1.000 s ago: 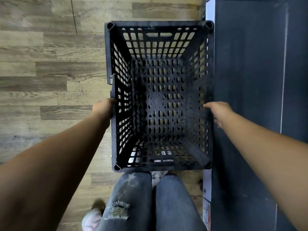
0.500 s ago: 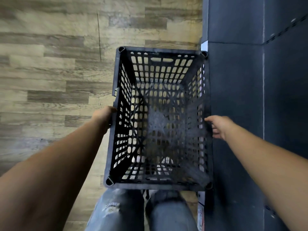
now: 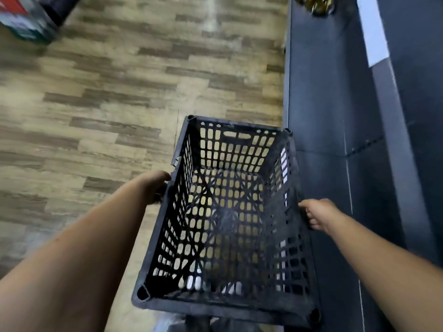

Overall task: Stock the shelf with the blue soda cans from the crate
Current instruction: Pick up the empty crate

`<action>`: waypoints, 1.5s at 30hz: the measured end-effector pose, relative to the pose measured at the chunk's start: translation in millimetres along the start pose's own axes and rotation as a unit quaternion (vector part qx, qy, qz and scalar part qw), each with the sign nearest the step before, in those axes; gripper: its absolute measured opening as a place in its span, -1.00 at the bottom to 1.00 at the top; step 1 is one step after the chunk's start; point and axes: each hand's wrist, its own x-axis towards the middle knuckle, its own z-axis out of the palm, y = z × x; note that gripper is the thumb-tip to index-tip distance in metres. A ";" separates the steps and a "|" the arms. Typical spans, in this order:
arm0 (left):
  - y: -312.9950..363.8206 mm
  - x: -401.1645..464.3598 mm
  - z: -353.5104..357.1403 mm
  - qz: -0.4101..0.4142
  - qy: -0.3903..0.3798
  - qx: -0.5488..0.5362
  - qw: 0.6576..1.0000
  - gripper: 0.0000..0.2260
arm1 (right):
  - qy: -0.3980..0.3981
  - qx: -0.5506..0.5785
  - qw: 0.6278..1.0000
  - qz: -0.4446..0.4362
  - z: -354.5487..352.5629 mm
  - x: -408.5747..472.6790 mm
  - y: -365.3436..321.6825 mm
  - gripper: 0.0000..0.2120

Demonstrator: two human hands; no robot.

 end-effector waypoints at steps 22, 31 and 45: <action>217.8 -82.4 -184.6 0.079 0.023 0.051 0.995 -0.73 | 0.099 0.028 0.985 -0.140 18.6 -87.5 -323.1 -0.86; 335.2 -28.0 -208.2 0.120 0.177 -0.040 0.976 -0.73 | 0.070 -0.011 0.989 -0.128 43.5 -34.8 -468.7 -0.78; 541.1 50.1 -290.2 0.140 0.244 -0.151 0.948 -0.77 | 0.049 -0.113 0.972 -0.202 77.7 35.5 -752.7 -0.53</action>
